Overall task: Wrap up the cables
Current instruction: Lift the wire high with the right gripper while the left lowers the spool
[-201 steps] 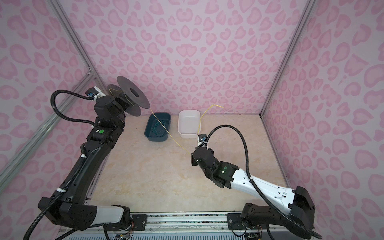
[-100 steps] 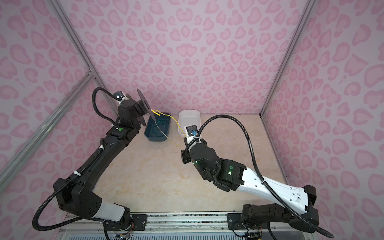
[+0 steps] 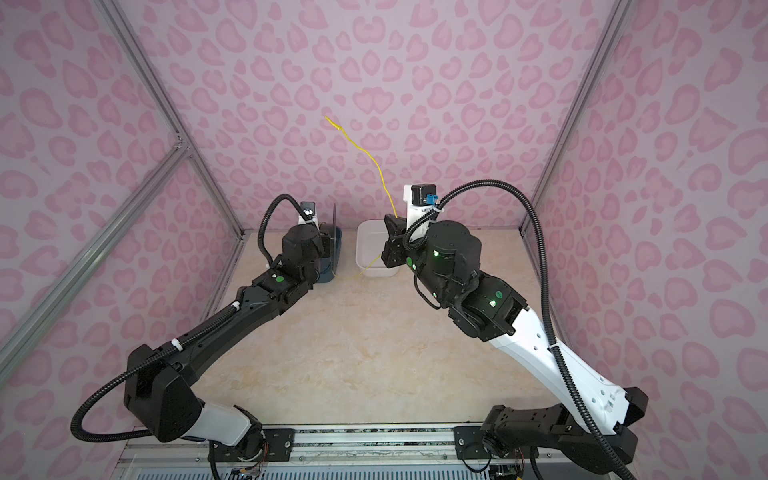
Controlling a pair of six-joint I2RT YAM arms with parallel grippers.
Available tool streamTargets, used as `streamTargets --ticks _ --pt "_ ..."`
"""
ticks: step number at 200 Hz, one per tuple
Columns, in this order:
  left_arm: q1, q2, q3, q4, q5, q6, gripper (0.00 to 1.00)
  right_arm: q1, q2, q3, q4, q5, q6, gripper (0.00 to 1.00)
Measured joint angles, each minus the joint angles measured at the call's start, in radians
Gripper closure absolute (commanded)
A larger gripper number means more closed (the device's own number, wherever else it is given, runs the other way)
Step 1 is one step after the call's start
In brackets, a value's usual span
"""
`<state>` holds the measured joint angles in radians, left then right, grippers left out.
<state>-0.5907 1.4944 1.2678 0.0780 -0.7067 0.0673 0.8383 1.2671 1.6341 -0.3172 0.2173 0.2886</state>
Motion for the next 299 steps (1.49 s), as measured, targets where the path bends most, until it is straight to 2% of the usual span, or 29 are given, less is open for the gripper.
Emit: streamTargets --ticks 57,98,168,226,267,299 --pt "-0.122 -0.001 -0.073 0.026 0.031 0.165 0.97 -0.202 0.070 0.144 -0.003 -0.174 0.072 1.00" --pt "-0.200 -0.008 -0.136 0.059 0.039 0.249 0.97 -0.307 0.130 0.240 -0.013 -0.269 0.102 1.00" --pt "-0.304 -0.208 -0.341 0.109 0.154 0.320 0.96 -0.509 0.231 0.324 -0.054 -0.376 0.174 1.00" --pt "-0.359 -0.369 -0.460 0.105 0.232 0.341 0.96 -0.599 0.271 0.294 -0.052 -0.464 0.251 1.00" --pt "-0.370 -0.456 -0.504 0.080 0.240 0.343 0.97 -0.673 0.276 0.198 -0.029 -0.511 0.320 1.00" --pt "-0.372 -0.516 -0.521 0.064 0.251 0.332 0.96 -0.723 0.276 0.092 0.063 -0.559 0.420 1.00"
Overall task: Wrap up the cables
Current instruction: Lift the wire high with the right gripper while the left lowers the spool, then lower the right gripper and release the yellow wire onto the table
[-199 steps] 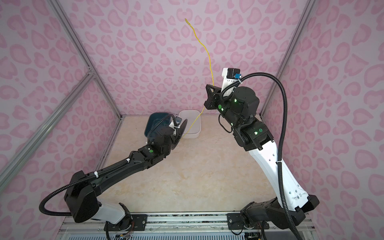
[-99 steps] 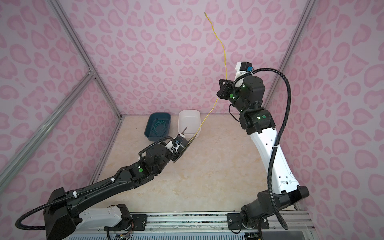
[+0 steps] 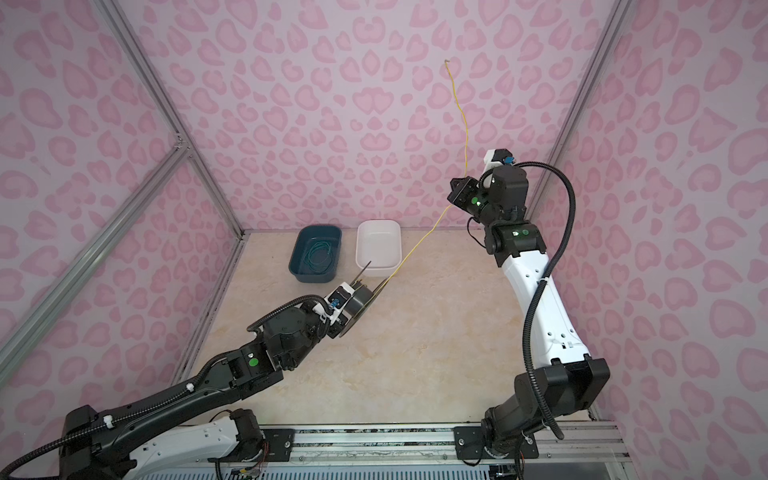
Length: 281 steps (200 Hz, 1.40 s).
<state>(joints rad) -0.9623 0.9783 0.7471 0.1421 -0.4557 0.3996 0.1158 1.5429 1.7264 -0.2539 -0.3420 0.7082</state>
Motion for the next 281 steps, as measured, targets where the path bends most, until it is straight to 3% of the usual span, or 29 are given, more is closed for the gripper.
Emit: streamTargets --ticks 58,134,178,215,281 --pt "-0.007 -0.065 -0.015 -0.066 0.028 -0.059 0.97 -0.029 -0.008 -0.261 0.253 0.011 0.224 1.00" --pt "-0.007 -0.150 0.079 -0.230 0.113 -0.124 0.96 -0.051 -0.003 -0.525 0.386 0.087 0.264 1.00" --pt "0.023 -0.150 0.129 -0.299 0.185 -0.164 0.96 -0.066 -0.003 -0.738 0.483 0.079 0.376 1.00" --pt "0.057 -0.115 0.171 -0.333 0.230 -0.189 0.96 -0.075 0.019 -0.821 0.573 0.041 0.459 1.00" --pt "0.066 -0.072 0.080 -0.343 0.249 -0.278 0.96 -0.092 0.043 -0.982 0.624 0.065 0.491 0.97"
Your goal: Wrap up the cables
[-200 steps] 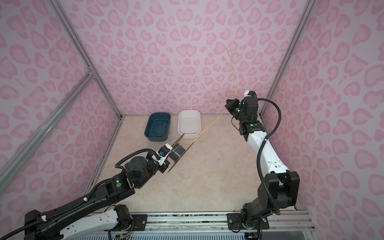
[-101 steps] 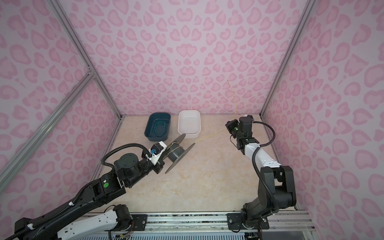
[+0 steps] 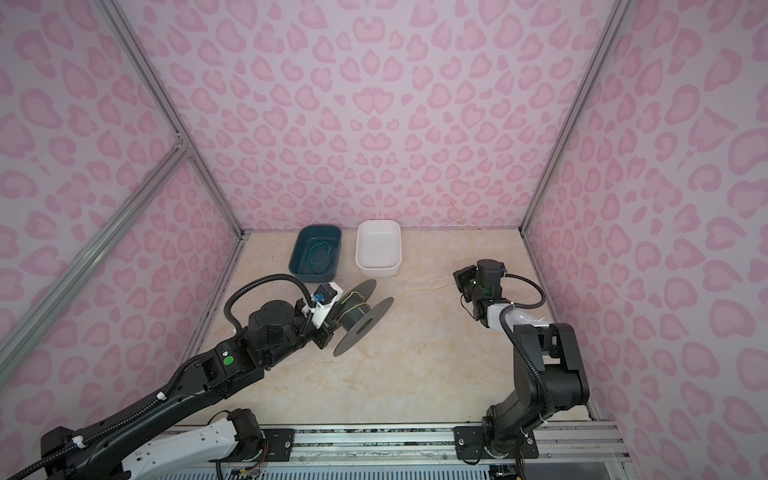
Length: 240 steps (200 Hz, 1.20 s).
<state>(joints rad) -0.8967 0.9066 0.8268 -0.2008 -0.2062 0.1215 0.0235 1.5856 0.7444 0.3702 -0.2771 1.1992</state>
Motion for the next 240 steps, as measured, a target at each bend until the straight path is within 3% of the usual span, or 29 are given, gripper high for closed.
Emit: streamTargets --ticks 72,90,125,175,200,240 --pt "-0.016 0.011 -0.062 -0.044 0.000 -0.092 0.96 -0.006 0.069 -0.092 0.000 -0.055 -0.088 0.86" --pt "-0.019 0.041 -0.051 -0.096 0.001 -0.093 0.96 -0.008 0.084 -0.046 -0.024 -0.071 -0.133 0.84" --pt "-0.020 0.126 -0.019 -0.202 0.036 -0.093 0.96 -0.015 0.139 0.097 -0.108 -0.087 -0.224 0.63" --pt "-0.019 0.130 -0.004 -0.245 0.079 -0.068 0.96 -0.026 0.153 0.235 -0.264 -0.109 -0.333 0.59" --pt "-0.019 0.129 -0.001 -0.250 0.102 -0.050 0.96 -0.026 0.163 0.374 -0.409 -0.121 -0.455 0.58" --pt "-0.019 0.125 0.015 -0.307 0.140 -0.047 0.96 0.038 0.311 0.723 -0.767 -0.049 -0.792 0.56"
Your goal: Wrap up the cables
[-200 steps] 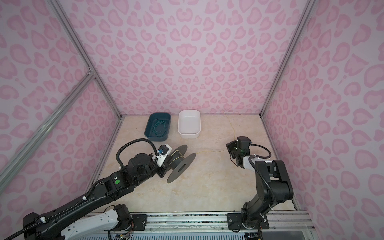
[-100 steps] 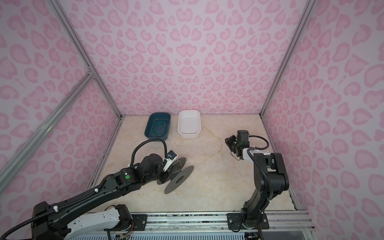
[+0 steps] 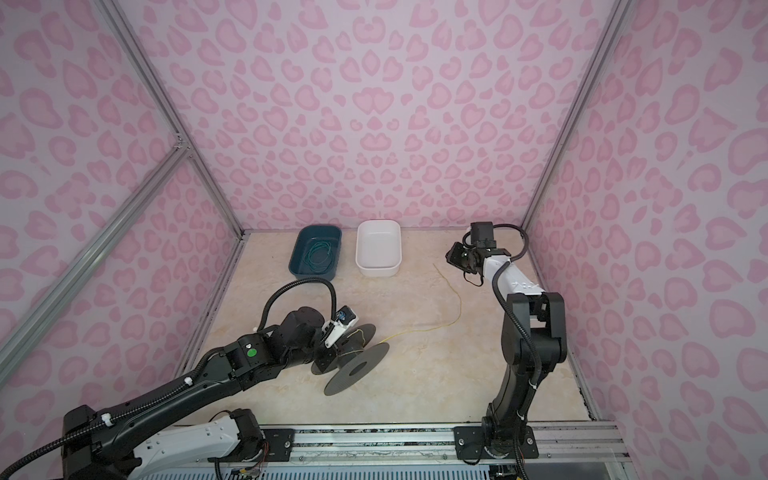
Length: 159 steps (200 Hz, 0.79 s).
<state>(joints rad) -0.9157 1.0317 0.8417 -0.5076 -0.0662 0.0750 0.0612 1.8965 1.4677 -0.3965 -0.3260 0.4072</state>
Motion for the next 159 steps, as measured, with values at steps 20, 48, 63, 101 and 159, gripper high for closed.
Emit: streamTargets --ticks 20,48,63,101,159 --pt "0.000 0.000 0.008 -0.020 0.011 0.000 0.97 0.041 0.065 0.091 -0.153 0.058 -0.113 0.54" --pt "0.000 0.002 0.021 -0.051 0.024 -0.002 0.97 0.070 0.130 0.169 -0.278 0.131 -0.208 0.54" --pt "0.000 0.001 0.026 -0.070 0.024 -0.003 0.97 0.075 0.114 0.144 -0.305 0.147 -0.223 0.54" --pt "0.000 -0.005 0.031 -0.093 0.009 -0.013 0.97 0.082 -0.096 -0.045 -0.303 0.210 -0.214 0.60" --pt "0.000 -0.014 0.035 -0.119 0.005 -0.011 0.97 0.076 -0.084 -0.065 -0.320 0.219 -0.234 0.58"
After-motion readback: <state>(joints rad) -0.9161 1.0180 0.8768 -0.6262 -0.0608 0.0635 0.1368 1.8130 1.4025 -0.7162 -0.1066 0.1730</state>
